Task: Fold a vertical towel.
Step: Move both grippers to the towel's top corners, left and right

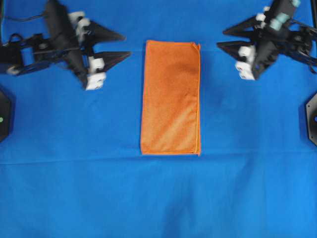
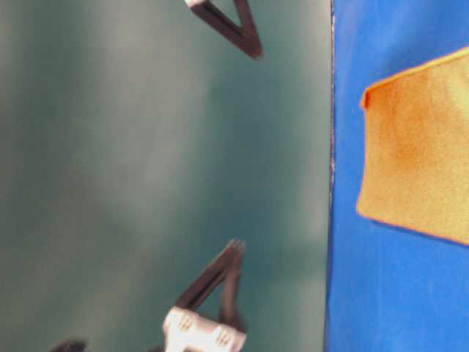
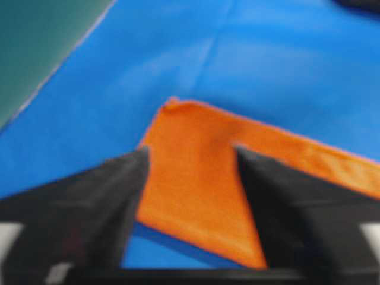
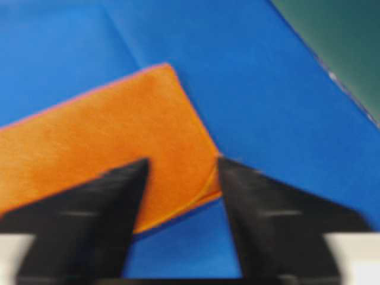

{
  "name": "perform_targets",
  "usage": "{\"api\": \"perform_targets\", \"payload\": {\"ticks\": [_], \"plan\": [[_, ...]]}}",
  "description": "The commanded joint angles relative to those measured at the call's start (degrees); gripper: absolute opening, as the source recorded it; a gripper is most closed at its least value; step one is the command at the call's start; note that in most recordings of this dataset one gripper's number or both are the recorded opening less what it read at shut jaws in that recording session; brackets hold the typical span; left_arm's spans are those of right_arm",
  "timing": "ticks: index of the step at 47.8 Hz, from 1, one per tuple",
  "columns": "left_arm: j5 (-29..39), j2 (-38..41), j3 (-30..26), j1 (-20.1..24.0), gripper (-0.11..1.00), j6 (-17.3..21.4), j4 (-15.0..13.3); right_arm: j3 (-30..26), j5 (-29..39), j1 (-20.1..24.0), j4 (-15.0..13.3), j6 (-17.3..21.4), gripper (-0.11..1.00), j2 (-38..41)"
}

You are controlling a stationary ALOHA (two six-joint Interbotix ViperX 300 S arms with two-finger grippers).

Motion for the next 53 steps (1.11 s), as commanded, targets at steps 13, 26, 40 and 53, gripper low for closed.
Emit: {"api": "perform_targets", "payload": {"ticks": [13,26,40,53], "plan": [[-0.6,16.4,-9.8,5.0,0.74,-0.1,-0.1,-10.0,1.1,-4.0,-1.3,-0.2,0.59,18.0],[-0.8,24.1,-12.7,6.8,0.74,-0.1,-0.1,-13.0,1.0,-4.0,-1.3,-0.3,0.59,25.8],[-1.7,28.3,-12.9,7.4,0.69,0.0,-0.1,-13.9,1.2,-4.0,-1.3,-0.2,0.57,28.4],[1.0,28.9,-13.3,6.4,0.14,3.0,0.0,-13.9,2.7,-4.1,-2.7,-0.5,0.06,28.4]]}}
